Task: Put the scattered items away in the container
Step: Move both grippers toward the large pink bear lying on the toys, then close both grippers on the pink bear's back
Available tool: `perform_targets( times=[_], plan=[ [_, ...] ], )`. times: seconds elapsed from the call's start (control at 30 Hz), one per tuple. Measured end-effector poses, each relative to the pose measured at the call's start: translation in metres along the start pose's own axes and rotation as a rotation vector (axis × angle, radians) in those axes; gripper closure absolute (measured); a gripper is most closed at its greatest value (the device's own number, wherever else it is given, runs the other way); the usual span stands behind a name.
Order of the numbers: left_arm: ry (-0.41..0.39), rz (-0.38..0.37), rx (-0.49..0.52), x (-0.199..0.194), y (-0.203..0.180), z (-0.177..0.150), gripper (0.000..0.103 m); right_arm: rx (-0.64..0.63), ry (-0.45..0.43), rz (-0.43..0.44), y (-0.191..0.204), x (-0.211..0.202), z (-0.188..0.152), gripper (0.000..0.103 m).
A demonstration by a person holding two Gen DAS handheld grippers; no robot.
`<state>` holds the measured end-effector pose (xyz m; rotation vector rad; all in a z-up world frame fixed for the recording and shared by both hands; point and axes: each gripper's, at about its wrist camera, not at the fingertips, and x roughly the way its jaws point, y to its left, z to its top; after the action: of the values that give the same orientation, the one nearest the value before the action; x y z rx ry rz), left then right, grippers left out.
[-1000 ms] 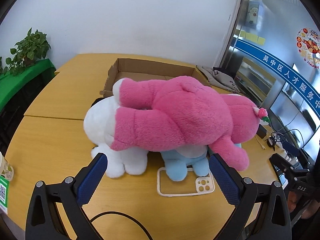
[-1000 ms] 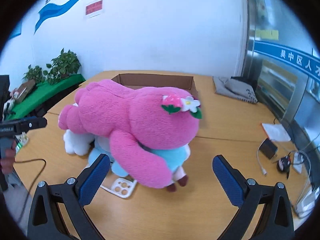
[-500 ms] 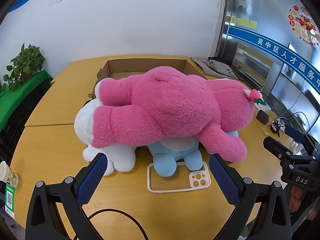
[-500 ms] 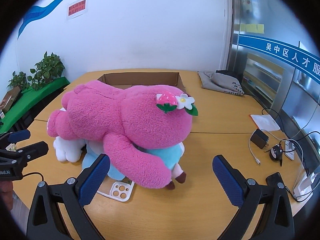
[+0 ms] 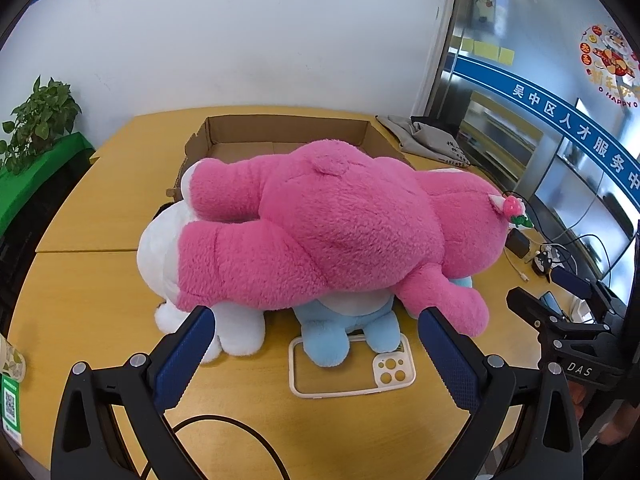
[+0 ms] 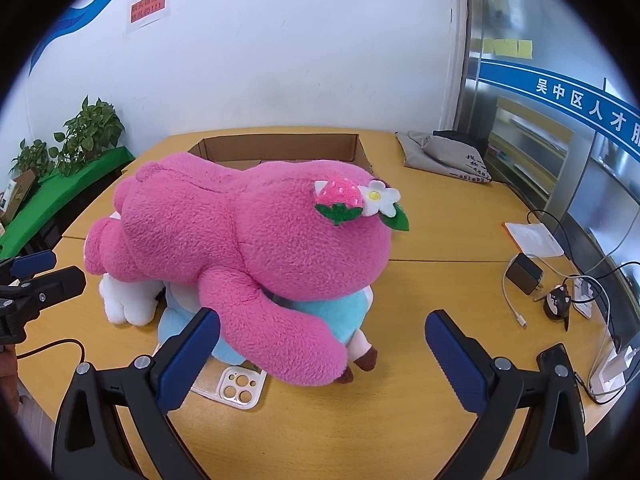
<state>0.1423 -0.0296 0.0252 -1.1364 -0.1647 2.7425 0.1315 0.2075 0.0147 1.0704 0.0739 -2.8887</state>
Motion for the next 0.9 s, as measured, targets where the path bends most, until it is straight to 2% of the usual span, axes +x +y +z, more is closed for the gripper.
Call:
perform_targets(
  times=[0.17, 0.43, 0.63, 0.77, 0.9],
  plan=[
    [0.009, -0.013, -0.004, 0.008, 0.003, 0.002, 0.0, 0.002, 0.003, -0.009, -0.001, 0.005, 0.002, 0.001],
    [0.008, -0.039, -0.032, 0.009, 0.011, 0.009, 0.0, 0.023, -0.004, 0.022, -0.007, 0.007, 0.005, 0.001],
    [0.003, -0.087, -0.012, 0.015, 0.012, 0.032, 0.0, 0.012, -0.05, 0.07, -0.012, 0.003, 0.018, 0.001],
    [0.035, -0.139, 0.003, 0.043, 0.014, 0.059, 0.0, 0.037, -0.078, 0.069, -0.031, 0.011, 0.037, 0.001],
    [0.124, -0.224, -0.015, 0.086, 0.018, 0.074, 0.0, 0.07, -0.039, 0.096, -0.053, 0.046, 0.059, 0.001]
  ],
)
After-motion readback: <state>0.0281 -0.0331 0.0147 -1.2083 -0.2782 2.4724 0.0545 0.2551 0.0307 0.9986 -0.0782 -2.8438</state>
